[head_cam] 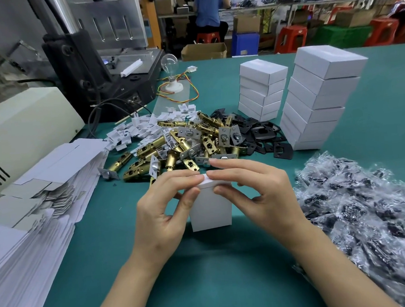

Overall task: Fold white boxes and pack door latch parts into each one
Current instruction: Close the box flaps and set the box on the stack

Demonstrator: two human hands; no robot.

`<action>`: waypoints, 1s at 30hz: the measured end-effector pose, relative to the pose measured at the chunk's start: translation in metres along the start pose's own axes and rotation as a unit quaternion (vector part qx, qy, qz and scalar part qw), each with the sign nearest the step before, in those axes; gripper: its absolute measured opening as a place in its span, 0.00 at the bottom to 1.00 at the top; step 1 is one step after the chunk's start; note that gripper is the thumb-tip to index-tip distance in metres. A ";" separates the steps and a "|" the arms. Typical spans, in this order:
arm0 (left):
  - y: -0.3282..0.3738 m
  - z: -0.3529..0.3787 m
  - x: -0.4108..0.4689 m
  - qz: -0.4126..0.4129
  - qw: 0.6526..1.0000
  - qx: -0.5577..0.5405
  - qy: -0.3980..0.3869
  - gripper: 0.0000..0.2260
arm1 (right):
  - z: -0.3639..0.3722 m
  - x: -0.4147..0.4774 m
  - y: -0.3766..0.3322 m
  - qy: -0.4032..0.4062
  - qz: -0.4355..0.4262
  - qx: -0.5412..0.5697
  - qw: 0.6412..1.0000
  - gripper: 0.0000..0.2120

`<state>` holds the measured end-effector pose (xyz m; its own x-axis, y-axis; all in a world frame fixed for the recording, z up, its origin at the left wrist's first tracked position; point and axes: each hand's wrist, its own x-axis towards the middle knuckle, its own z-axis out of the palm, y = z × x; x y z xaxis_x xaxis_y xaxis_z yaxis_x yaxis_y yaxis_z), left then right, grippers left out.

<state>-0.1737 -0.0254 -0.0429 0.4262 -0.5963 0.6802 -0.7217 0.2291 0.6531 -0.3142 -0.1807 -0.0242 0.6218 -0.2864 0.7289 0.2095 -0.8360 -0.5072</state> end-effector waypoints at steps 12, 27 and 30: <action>-0.002 0.005 0.002 0.039 0.999 0.037 0.010 0.09 | 0.008 -0.004 0.004 0.032 0.001 0.006 0.999 0.09; -0.006 0.006 -0.006 -0.164 0.982 -0.059 -0.067 0.18 | 0.013 -0.005 0.005 0.031 0.095 0.021 0.995 0.08; -0.010 0.006 -0.006 -0.195 0.978 -0.074 -0.028 0.18 | 0.014 -0.007 0.002 -0.015 0.147 -0.018 0.989 0.25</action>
<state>-0.1724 -0.0284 -0.0556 0.6203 -0.7003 0.3533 -0.4219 0.0818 0.9029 -0.3081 -0.1735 -0.0368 0.6736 -0.5063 0.5385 -0.0096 -0.7345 -0.6785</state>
